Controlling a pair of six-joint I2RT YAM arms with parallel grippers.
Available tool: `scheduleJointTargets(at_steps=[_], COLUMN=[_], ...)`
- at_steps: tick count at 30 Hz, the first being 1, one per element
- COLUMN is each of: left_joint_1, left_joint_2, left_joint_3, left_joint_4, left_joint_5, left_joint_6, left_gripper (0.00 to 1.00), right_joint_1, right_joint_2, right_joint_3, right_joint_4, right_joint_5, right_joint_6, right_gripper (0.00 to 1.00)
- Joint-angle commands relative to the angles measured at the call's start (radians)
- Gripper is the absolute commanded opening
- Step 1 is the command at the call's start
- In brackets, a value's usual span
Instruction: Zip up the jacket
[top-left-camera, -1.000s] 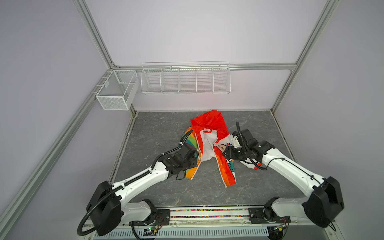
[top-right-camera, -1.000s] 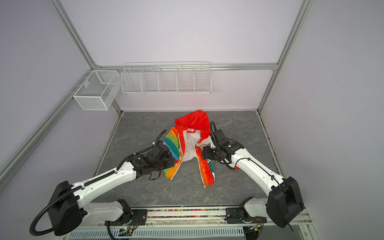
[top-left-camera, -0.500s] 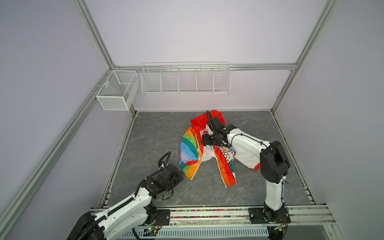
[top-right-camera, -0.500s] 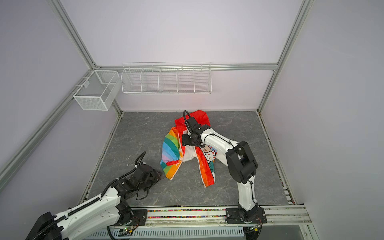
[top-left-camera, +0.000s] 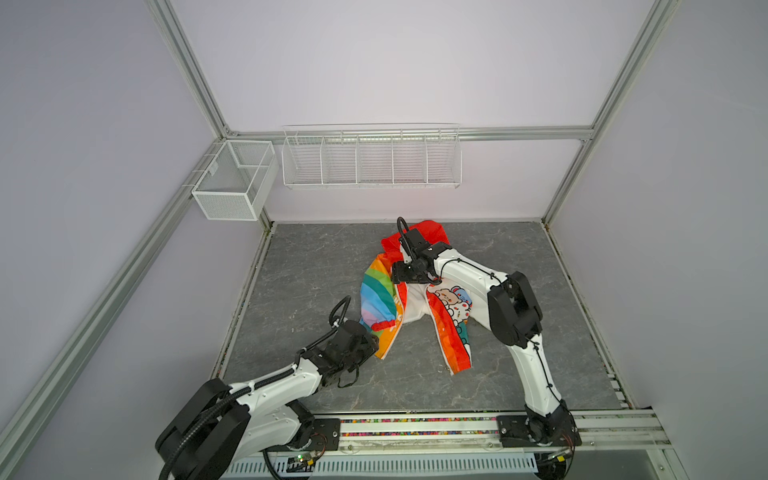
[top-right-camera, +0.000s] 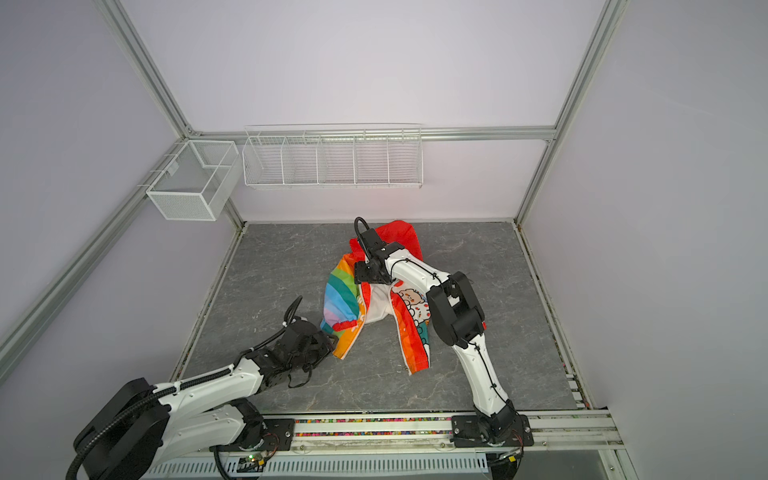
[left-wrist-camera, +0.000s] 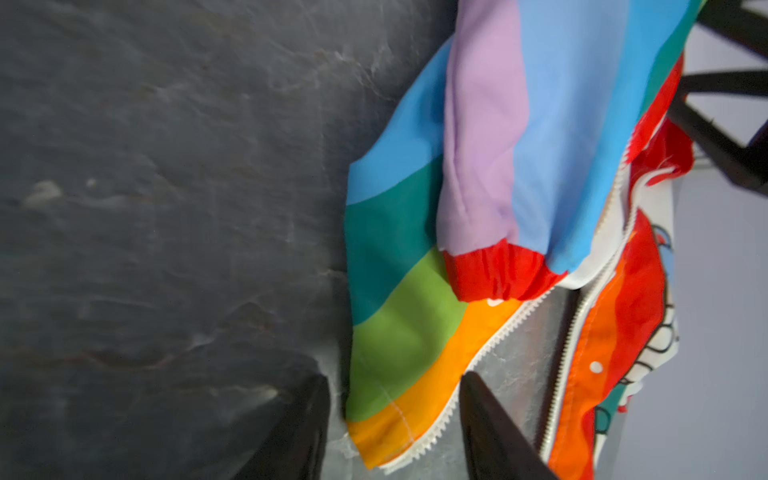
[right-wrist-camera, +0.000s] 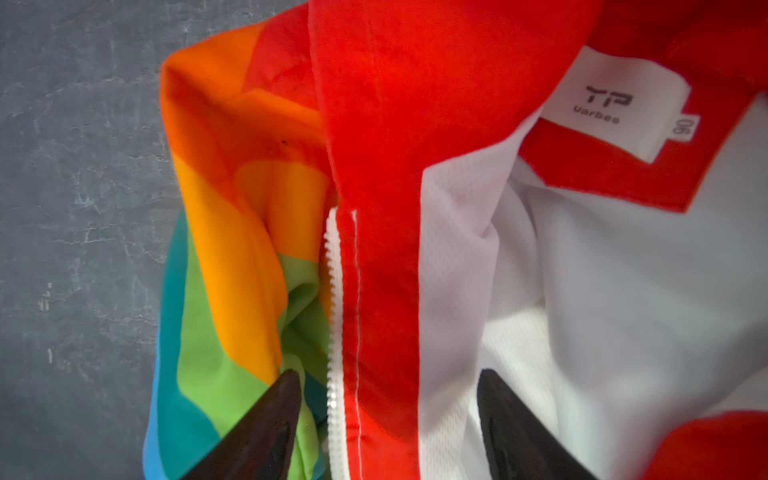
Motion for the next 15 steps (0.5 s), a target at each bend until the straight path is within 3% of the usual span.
scheduleJointTargets(at_steps=[1, 7, 15], left_joint_1=[0.006, 0.009, 0.012], left_joint_2=[0.064, 0.088, -0.046], left_joint_3=[0.019, 0.045, 0.060], left_joint_4=[0.020, 0.005, -0.099], left_joint_5=[0.027, 0.050, 0.001], left_joint_6=[0.001, 0.006, 0.040], left_gripper=[0.29, 0.01, 0.00], right_joint_1=[0.009, 0.011, -0.019], right_joint_2=[0.043, 0.117, 0.091], right_joint_3=[0.059, 0.164, 0.119], right_joint_4=[-0.048, -0.118, -0.125], right_joint_5=[0.005, 0.043, 0.077], right_joint_6=[-0.001, -0.008, -0.019], right_gripper=[0.71, 0.71, 0.65])
